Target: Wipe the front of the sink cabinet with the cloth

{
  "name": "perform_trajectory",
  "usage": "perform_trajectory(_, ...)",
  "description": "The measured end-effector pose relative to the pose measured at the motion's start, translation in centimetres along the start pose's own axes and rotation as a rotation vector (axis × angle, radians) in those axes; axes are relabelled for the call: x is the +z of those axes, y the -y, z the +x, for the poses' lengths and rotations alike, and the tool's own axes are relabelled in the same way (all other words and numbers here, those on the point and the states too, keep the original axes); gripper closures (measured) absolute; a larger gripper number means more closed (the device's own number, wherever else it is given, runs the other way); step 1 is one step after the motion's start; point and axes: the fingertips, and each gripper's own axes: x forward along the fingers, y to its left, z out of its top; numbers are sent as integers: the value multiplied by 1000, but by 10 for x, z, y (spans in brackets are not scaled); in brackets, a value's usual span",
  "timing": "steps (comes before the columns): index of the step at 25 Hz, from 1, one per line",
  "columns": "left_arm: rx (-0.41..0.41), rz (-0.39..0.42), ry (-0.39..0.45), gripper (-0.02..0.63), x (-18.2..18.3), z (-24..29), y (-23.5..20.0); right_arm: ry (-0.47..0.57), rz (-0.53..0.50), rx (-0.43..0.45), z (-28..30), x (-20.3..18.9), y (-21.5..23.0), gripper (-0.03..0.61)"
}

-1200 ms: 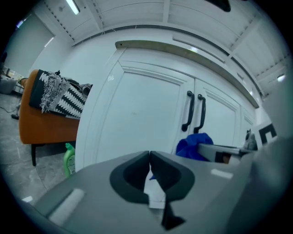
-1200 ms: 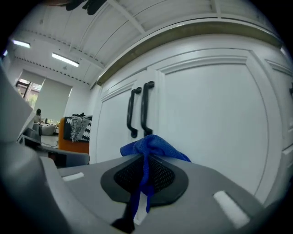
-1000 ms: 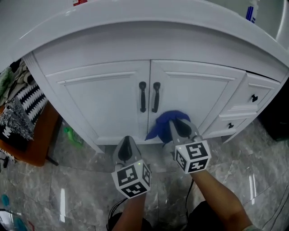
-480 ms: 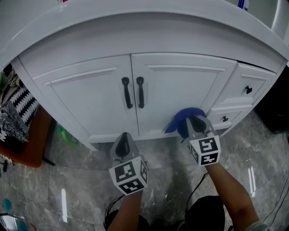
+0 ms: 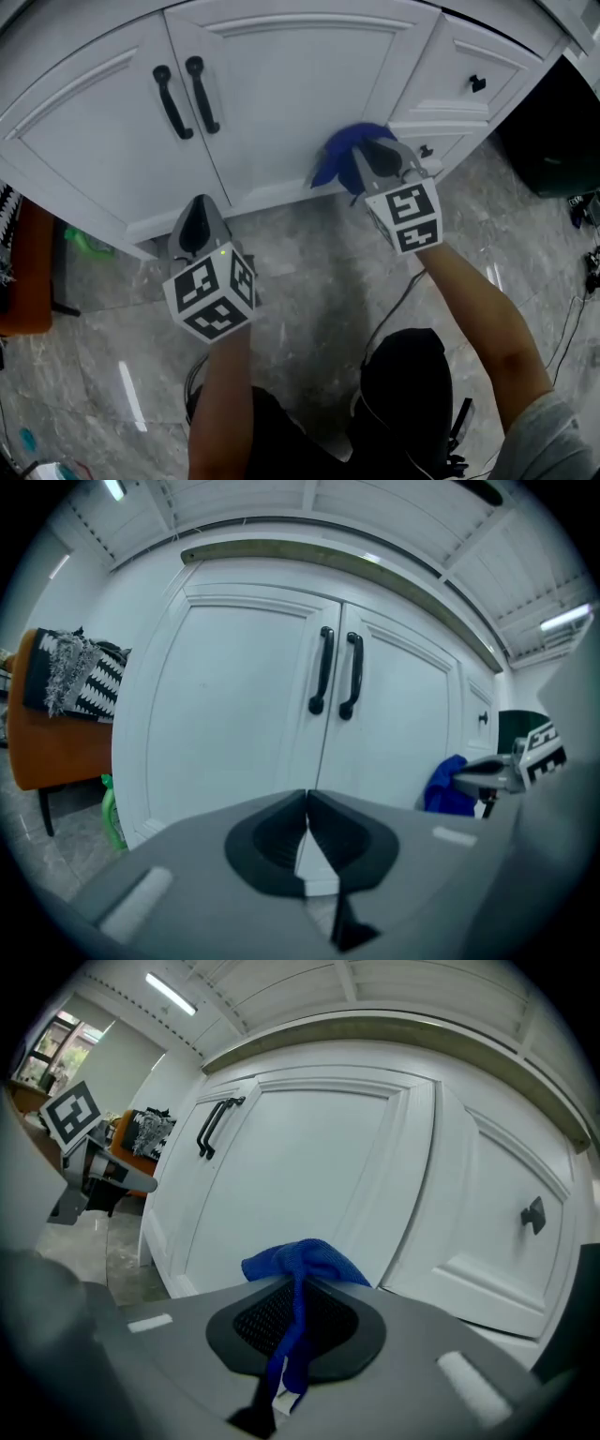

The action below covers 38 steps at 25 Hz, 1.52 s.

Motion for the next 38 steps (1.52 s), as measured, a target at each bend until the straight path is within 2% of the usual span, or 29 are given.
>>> perform_trajectory(5, -5, -2, -12, 601, -5, -1, 3, -36, 36, -12, -22, -15, 16, 551)
perform_trajectory(11, -43, 29, -13, 601, -9, 0, 18, 33, 89, 22, -59, -6, 16, 551)
perform_trajectory(19, -51, 62, -16, 601, -14, 0, 27, 162, 191, 191, -99, 32, -32, 551)
perform_trajectory(24, -44, 70, -16, 601, -14, -10, 33, 269, 241, 314, -121, 88, -61, 551)
perform_trajectory(29, -86, 200, 65, 601, 16, -36, 28, 399, 303, 388, -144, 162, -50, 551)
perform_trajectory(33, -113, 289, 112, 601, 59, -60, 21, 447, 362, 420, -160, 209, -26, 551)
perform_trajectory(36, -182, 274, 125, 601, 100, -82, 34, 448, 367, 425, -168, 240, -2, 549)
perform_trajectory(38, -215, 252, 97, 601, 127, -103, 43, 419, 392, 425, -172, 260, 16, 551)
